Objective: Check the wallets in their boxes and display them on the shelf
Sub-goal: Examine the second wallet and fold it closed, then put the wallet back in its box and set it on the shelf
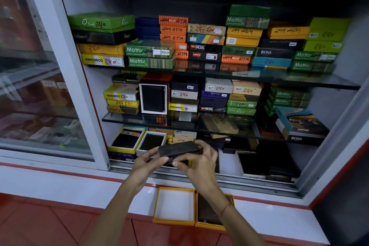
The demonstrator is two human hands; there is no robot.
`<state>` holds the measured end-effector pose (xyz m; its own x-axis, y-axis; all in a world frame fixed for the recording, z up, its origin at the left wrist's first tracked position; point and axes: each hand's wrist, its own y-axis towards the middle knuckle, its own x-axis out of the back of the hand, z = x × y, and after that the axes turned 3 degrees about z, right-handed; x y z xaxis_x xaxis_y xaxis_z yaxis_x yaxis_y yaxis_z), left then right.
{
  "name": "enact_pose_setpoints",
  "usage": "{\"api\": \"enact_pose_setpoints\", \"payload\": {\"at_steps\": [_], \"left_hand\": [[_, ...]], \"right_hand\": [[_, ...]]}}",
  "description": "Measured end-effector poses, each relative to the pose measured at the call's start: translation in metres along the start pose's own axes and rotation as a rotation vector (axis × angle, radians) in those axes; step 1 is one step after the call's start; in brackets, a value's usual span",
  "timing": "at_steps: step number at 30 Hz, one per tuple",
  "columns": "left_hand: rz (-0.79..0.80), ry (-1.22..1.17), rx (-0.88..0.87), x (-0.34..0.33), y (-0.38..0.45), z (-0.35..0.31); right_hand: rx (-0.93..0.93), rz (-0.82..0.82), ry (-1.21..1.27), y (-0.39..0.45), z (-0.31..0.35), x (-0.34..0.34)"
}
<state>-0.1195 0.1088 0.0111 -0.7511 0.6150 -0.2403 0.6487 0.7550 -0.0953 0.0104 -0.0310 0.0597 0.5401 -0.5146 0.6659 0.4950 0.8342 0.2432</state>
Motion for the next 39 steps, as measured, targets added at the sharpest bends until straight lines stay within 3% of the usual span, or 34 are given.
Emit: {"api": "enact_pose_setpoints", "payload": {"at_steps": [4, 7, 11, 15, 19, 24, 28, 33, 39], "left_hand": [[0.087, 0.157, 0.115, 0.016, -0.011, 0.012], [0.181, 0.336, 0.179, 0.018, -0.028, 0.023], [0.197, 0.585, 0.195, 0.017, -0.043, 0.053], [0.163, 1.054, 0.122, 0.005, -0.050, 0.081], [0.090, 1.314, 0.150, 0.005, -0.044, 0.085], [-0.046, 1.129, 0.310, 0.010, -0.040, 0.085], [-0.143, 1.104, 0.325, 0.013, -0.039, 0.085], [-0.202, 1.069, 0.160, 0.011, -0.041, 0.058], [-0.318, 0.706, -0.097, -0.027, -0.027, -0.018]], "right_hand": [[-0.119, 0.060, 0.243, -0.017, -0.017, -0.014], [-0.174, 0.024, 0.220, -0.039, -0.035, -0.039], [-0.275, 0.142, 0.064, -0.068, -0.073, -0.079], [-0.366, 0.165, -0.104, -0.083, -0.076, -0.085], [-0.336, 0.255, -0.264, -0.074, -0.080, -0.084], [-0.396, 0.168, -0.329, -0.072, -0.078, -0.095], [-0.545, 0.146, -0.261, -0.068, -0.073, -0.096], [-0.602, 0.012, -0.055, -0.057, -0.066, -0.070], [-0.443, -0.259, 0.238, -0.005, -0.037, -0.007]]}}
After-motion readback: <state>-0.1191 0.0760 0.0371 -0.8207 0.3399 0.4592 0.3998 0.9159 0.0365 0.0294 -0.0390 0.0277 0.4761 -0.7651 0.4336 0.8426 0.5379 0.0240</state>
